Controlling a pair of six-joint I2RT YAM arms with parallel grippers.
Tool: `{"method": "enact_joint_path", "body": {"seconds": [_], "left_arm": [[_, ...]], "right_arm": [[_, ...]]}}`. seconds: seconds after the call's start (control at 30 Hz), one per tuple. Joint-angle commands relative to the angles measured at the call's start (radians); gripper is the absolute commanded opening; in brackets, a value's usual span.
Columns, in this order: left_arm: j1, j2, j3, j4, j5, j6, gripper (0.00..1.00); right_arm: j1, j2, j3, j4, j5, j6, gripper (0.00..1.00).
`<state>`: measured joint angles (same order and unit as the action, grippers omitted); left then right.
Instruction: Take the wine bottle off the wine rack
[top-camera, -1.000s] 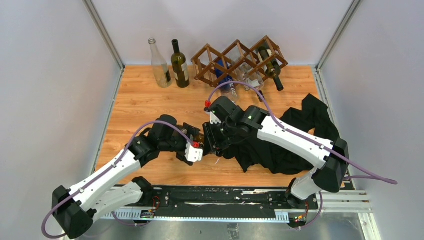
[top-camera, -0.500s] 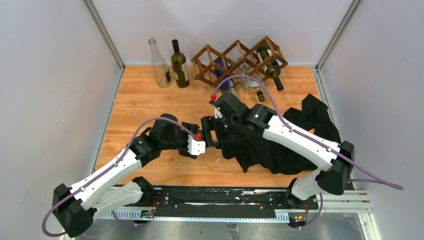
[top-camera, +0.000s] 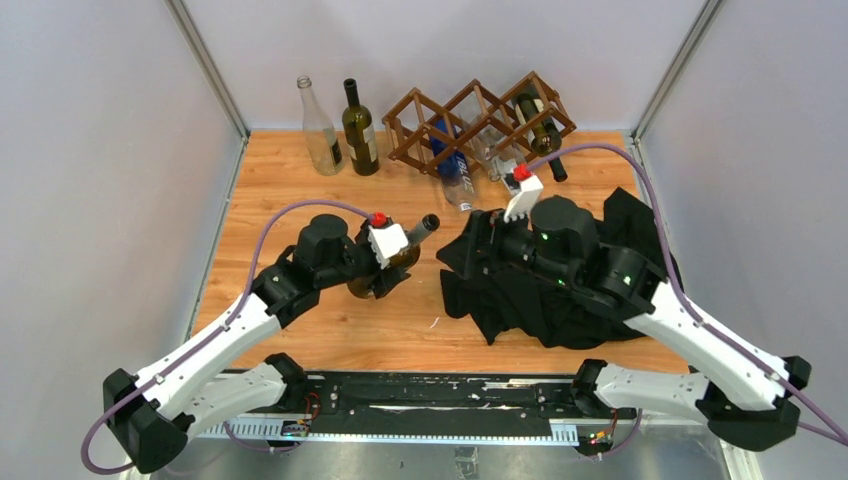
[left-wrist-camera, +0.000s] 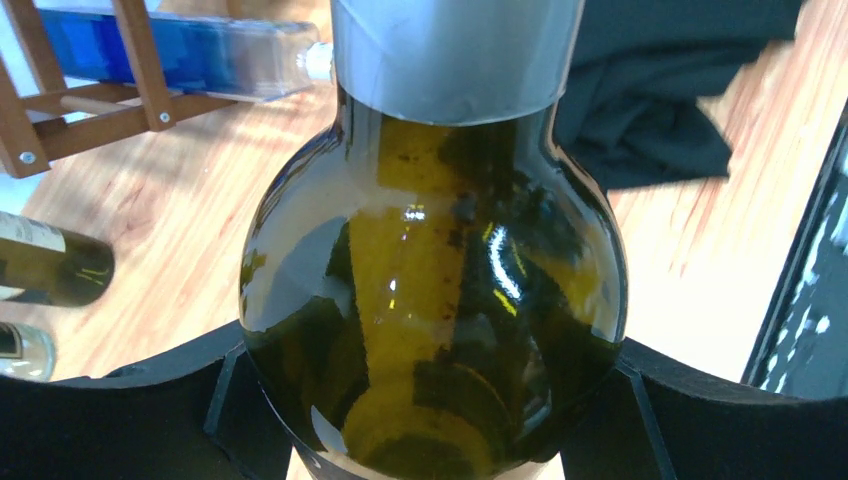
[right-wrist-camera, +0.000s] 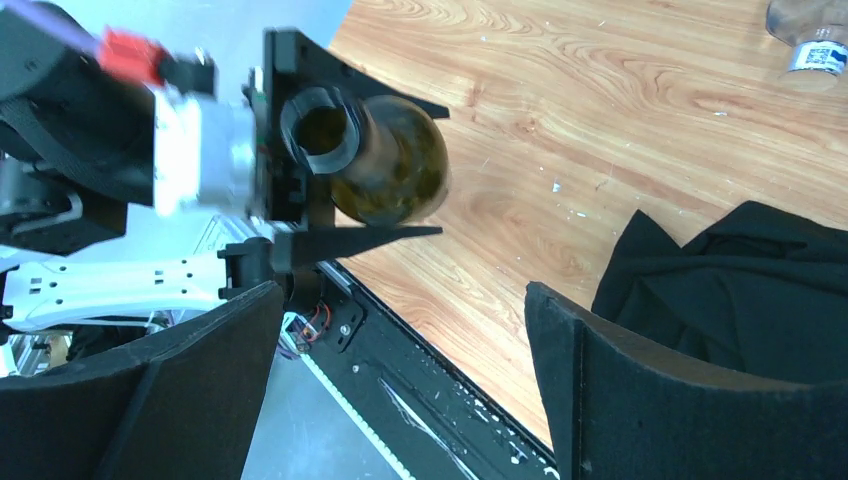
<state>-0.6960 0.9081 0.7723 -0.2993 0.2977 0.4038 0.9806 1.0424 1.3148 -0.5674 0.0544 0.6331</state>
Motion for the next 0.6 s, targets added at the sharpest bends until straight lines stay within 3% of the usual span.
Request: {"method": "enact_joint_path", "body": {"seconds": [0.0, 0.23, 0.37, 0.57], "left_arm": [[0.008, -0.002, 0.092, 0.160, -0.046, -0.252, 0.00], [0.073, 0.054, 0.222, 0.173, 0.159, -0.503, 0.00], [0.082, 0.074, 0.283, 0.178, 0.309, -0.566, 0.00], [0.085, 0.092, 0.340, 0.198, 0.496, -0.682, 0.00]], "right_arm": [[-0.005, -0.126, -0.206, 0.199, 0.034, -0.024, 0.94], [-0.005, -0.280, -0.509, 0.555, -0.017, -0.126, 0.96], [-0.005, -0.223, -0.498, 0.621, -0.191, -0.215, 0.98], [-0.005, -0.181, -0.519, 0.778, -0.315, -0.240, 0.98]]}}
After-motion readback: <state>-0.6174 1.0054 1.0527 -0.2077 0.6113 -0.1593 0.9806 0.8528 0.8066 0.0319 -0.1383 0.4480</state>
